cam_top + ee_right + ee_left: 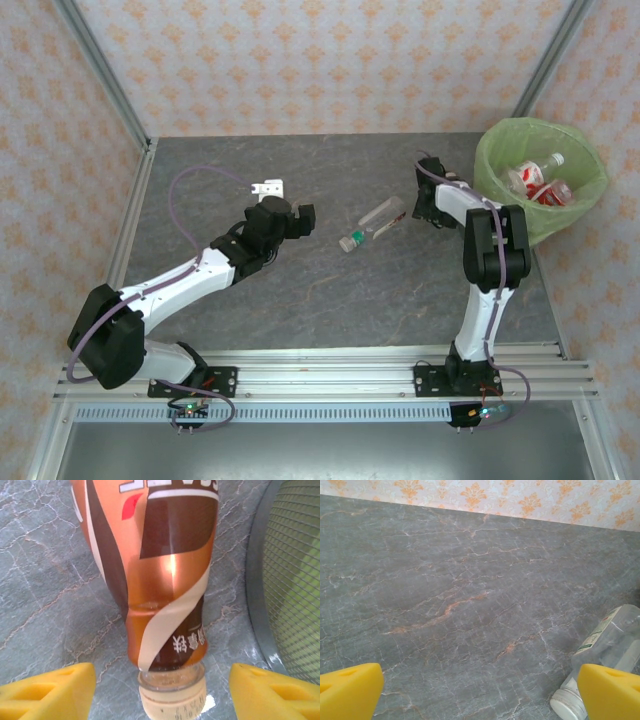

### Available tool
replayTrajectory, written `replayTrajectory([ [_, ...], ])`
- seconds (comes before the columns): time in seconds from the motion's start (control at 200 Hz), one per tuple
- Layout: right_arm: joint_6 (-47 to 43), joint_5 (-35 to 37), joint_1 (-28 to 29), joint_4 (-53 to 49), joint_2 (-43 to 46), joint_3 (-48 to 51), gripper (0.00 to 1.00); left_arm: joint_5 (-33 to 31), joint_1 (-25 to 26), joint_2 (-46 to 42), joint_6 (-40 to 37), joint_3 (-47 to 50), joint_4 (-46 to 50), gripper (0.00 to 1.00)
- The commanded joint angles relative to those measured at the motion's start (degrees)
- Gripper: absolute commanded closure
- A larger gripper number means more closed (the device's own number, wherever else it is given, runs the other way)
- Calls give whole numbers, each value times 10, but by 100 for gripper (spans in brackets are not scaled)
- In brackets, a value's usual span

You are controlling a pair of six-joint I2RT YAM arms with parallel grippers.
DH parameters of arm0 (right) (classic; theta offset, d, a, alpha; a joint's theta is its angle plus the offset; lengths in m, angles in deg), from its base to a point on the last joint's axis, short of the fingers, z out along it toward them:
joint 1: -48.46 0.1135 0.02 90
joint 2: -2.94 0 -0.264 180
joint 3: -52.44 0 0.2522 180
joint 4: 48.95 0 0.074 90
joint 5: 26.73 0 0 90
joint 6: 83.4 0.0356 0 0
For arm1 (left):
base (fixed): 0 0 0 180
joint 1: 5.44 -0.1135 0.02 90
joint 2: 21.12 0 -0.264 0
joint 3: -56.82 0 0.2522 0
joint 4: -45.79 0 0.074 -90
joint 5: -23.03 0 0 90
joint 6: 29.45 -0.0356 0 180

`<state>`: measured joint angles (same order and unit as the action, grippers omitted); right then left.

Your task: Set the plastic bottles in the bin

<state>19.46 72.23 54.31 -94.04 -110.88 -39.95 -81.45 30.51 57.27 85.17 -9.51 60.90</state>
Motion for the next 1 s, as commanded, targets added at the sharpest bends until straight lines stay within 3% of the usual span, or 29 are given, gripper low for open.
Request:
replayTrajectory([
  [0.0, -9, -23, -16, -43, -15, -19, 30, -34, -4, 2, 3, -8, 23, 0],
  [0.175, -40, -80, -18, -58, -42, -45, 36, -40, -5, 3, 2, -4, 23, 0],
  [0.55, -50, -97, -18, -73, -61, -65, 42, -34, -7, 8, 7, -5, 18, 0],
  [0.791, -58, -90, -11, -26, -13, -15, 61, -32, -6, -3, 6, 3, 16, 0],
  [0.996, -70, -68, 10, 38, 63, 49, 77, 8, -6, -6, -1, 9, 1, 0],
])
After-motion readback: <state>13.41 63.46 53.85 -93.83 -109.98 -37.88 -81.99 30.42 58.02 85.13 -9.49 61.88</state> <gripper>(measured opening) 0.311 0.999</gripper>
